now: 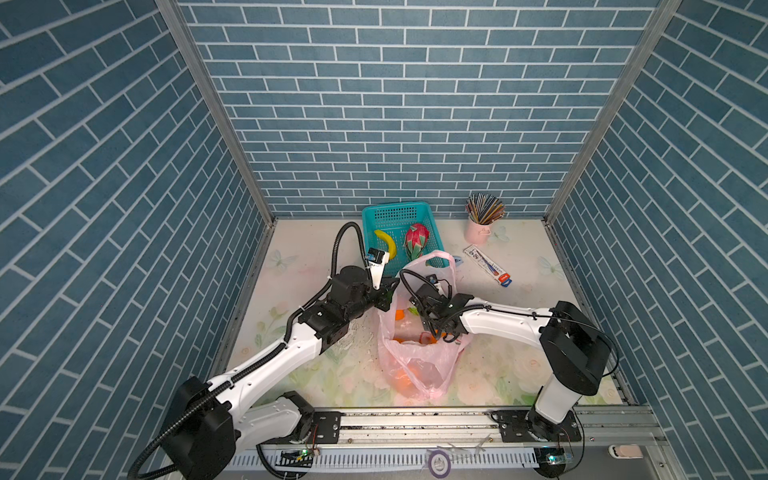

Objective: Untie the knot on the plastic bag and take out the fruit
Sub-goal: 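Grasp the yellow fruit inside the bag with the right gripper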

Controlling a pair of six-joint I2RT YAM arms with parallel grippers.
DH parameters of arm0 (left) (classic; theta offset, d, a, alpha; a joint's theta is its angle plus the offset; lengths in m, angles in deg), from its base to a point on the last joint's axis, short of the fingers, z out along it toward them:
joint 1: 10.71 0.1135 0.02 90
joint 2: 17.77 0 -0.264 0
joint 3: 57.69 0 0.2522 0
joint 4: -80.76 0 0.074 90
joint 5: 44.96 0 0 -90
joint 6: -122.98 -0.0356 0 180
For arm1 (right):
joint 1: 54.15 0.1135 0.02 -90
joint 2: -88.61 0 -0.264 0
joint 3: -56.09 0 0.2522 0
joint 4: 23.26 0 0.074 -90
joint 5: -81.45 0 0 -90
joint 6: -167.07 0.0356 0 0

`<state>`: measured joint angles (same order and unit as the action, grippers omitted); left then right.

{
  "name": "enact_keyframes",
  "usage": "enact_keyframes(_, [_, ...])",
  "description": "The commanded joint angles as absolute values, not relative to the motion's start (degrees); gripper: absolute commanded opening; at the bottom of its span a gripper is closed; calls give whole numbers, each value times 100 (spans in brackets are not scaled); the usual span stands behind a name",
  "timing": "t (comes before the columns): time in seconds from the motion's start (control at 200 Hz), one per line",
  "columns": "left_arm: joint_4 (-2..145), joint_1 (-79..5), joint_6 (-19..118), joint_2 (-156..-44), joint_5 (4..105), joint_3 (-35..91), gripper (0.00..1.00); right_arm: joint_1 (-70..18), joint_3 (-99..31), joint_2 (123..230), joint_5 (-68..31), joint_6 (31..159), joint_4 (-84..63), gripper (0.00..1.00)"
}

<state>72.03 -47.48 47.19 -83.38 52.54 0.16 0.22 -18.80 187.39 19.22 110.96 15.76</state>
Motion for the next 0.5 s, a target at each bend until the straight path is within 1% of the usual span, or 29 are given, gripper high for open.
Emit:
enact_keyframes(0.0, [7299, -4771, 4657, -8344, 5225, -7, 35, -62, -1848, 18847, 1644, 11091, 1403, 75])
enact_keyframes(0.15, [7356, -4771, 4614, -8255, 5257, -75, 49, -90, -1782, 18797, 1473, 11095, 1301, 63])
enact_keyframes(0.275, [7394, -4771, 4627, -8237, 5275, -91, 54, -102, -1773, 18693, 1348, 11087, 1309, 56])
enact_keyframes(0.42, [7390, -4771, 4651, -8246, 5299, -87, 63, -103, -1744, 18387, 1102, 11021, 1224, 50])
enact_keyframes(0.495, [7381, -4771, 4650, -8257, 5291, -79, 65, -102, -1696, 18185, 922, 10986, 1135, 48])
